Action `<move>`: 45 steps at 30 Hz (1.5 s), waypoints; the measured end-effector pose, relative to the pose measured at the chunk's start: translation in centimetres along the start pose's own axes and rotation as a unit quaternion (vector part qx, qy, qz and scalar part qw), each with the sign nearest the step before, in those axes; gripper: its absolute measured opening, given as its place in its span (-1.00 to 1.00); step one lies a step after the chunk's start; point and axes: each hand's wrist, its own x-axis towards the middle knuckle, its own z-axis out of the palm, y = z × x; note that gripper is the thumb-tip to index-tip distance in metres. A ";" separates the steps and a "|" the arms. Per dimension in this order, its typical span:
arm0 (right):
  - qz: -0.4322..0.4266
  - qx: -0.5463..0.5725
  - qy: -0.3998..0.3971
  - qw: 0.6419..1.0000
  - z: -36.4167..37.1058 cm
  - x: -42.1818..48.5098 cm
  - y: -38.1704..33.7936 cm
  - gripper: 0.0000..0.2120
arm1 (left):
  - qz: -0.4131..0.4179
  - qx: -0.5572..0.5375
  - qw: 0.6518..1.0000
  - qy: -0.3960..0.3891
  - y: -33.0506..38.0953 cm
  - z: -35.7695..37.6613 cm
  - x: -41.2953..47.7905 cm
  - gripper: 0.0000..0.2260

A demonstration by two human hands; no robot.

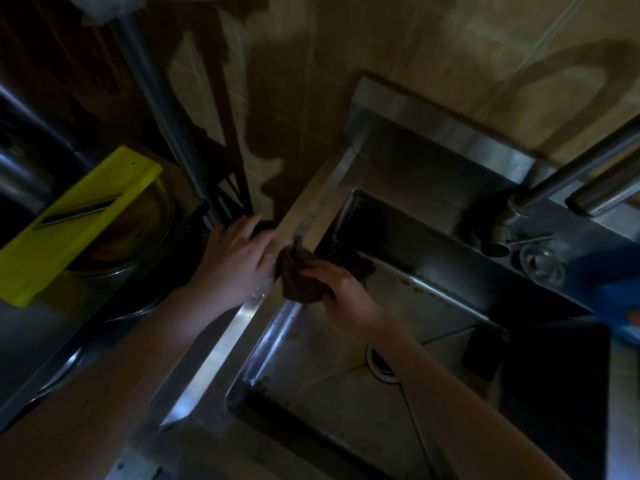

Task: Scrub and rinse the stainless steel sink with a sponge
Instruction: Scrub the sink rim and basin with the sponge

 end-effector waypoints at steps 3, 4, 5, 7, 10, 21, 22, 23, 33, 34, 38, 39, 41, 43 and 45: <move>0.016 0.015 -0.022 1.000 0.8 -1.8 0.4 -0.57 | 0.000 0.007 1.000 -0.002 0.2 0.0 -0.5 -0.65; 0.041 0.022 -0.045 0.998 1.0 -2.5 0.7 -0.56 | 0.001 0.012 1.000 -0.004 0.2 0.0 -0.7 -0.65; 0.070 0.030 -0.069 0.995 1.4 -3.3 1.0 -0.56 | 0.003 0.014 1.000 -0.004 0.3 0.0 -0.9 -0.65; 0.139 0.043 -0.101 0.984 2.3 -5.0 2.1 -0.57 | 0.008 0.017 1.000 0.002 0.4 0.1 -1.2 -0.66; 0.230 0.049 -0.132 0.963 3.0 -7.4 3.9 -0.51 | 0.012 0.025 1.000 0.003 0.6 0.2 -1.5 -0.66; 0.346 0.129 0.029 0.929 0.2 -11.9 7.3 -0.43 | 0.051 0.035 0.998 -0.006 2.6 2.1 -0.8 -0.68; 0.346 0.141 0.056 0.926 0.0 -11.9 7.3 -0.43 | 0.054 0.039 0.998 -0.009 2.8 2.2 -0.6 -0.66; 0.342 0.150 0.083 0.924 -0.2 -12.0 7.3 -0.44 | 0.055 0.045 0.997 -0.014 3.0 2.4 -0.3 -0.65; 0.376 0.174 0.244 0.877 -2.4 -11.9 8.3 -0.47 | 0.092 0.066 0.992 -0.048 6.1 3.8 2.9 -0.59; 0.381 0.188 0.255 0.869 -2.7 -11.8 8.5 -0.47 | 0.096 0.060 0.992 -0.046 6.4 3.9 3.2 -0.59; 0.396 0.257 0.324 0.820 -4.3 -11.6 9.8 -0.47 | 0.108 0.072 0.991 -0.044 6.8 4.6 4.2 -0.60; 0.405 0.274 0.348 0.800 -4.8 -11.6 10.2 -0.47 | 0.109 0.073 0.990 -0.046 6.8 4.7 4.4 -0.60; 0.429 0.315 0.391 0.751 -5.9 -11.5 11.3 -0.51 | 0.111 0.074 0.990 -0.048 6.9 4.9 4.8 -0.59; 0.450 0.353 0.433 0.697 -7.3 -11.5 12.6 -0.56 | 0.113 0.074 0.989 -0.055 7.2 5.0 5.1 -0.58; 0.475 0.369 0.482 0.637 -8.8 -11.5 13.8 -0.58 | 0.117 0.077 0.988 -0.059 7.6 5.0 5.4 -0.58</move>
